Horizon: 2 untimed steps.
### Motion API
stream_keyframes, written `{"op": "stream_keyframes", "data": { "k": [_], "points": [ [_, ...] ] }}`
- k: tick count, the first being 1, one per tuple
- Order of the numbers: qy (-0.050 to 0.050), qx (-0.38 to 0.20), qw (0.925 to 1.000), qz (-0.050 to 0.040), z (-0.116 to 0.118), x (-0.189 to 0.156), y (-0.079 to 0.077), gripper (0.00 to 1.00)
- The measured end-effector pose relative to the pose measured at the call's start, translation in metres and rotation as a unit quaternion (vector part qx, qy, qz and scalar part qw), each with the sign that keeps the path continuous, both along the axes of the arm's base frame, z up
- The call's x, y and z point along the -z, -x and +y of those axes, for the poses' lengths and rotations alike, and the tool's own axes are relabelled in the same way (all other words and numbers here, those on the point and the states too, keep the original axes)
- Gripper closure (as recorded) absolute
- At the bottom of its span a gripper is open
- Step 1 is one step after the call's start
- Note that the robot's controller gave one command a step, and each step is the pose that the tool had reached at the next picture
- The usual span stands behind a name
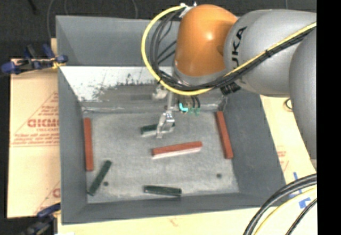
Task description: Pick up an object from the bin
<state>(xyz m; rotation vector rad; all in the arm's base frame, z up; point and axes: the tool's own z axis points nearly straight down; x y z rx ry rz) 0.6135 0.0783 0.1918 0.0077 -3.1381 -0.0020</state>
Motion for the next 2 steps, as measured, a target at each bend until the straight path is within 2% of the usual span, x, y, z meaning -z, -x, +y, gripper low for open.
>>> {"op": "stream_keyframes", "data": {
  "k": [1,2],
  "points": [
    [0.000,0.001,1.0000,-0.0038,0.000,-0.004,-0.002,0.00],
    [-0.002,-0.010,0.9999,-0.0098,-0.016,0.108,-0.009,1.00]
  ]
}}
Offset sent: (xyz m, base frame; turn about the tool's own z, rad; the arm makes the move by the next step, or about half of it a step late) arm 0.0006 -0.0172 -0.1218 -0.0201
